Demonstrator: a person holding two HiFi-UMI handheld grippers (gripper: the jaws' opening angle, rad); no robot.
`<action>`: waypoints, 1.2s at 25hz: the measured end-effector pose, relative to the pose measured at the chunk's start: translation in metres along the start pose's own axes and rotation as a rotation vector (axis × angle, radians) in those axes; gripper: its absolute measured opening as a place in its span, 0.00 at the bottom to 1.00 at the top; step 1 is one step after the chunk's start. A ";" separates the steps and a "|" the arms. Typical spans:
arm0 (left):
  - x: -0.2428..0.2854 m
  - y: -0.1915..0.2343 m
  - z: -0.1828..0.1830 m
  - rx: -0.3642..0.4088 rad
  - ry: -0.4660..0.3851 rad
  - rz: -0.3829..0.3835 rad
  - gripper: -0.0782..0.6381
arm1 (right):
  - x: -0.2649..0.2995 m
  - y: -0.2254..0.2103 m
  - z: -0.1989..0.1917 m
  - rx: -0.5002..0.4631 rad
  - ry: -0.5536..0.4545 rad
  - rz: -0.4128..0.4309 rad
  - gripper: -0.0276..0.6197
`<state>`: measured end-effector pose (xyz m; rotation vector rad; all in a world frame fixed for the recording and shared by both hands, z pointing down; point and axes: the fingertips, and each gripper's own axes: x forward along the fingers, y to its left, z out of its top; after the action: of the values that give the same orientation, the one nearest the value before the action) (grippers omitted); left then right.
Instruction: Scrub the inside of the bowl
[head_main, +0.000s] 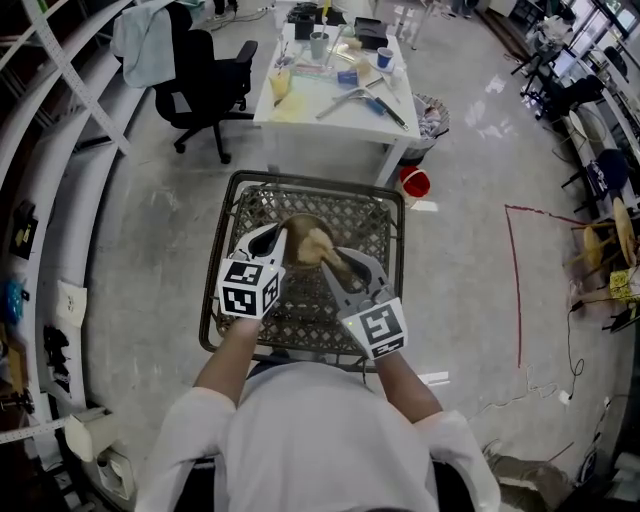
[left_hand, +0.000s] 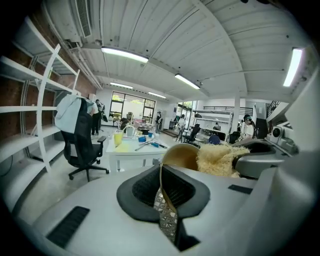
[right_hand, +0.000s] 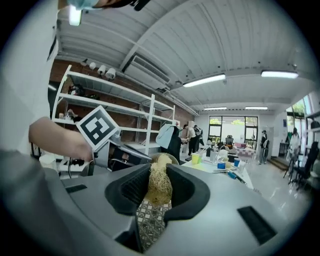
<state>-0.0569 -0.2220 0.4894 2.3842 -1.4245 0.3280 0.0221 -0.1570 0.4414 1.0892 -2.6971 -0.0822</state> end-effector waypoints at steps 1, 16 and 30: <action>-0.002 -0.002 0.000 0.006 -0.001 -0.002 0.17 | 0.004 0.004 0.001 -0.036 0.012 0.008 0.20; -0.015 0.001 0.016 0.036 -0.048 0.000 0.17 | 0.017 0.009 -0.013 -0.183 0.185 -0.028 0.20; -0.016 -0.010 0.004 0.048 -0.032 -0.057 0.17 | 0.028 0.002 0.001 -0.239 0.178 -0.073 0.20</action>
<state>-0.0554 -0.2066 0.4777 2.4735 -1.3746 0.3139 0.0010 -0.1756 0.4461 1.0671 -2.4164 -0.2975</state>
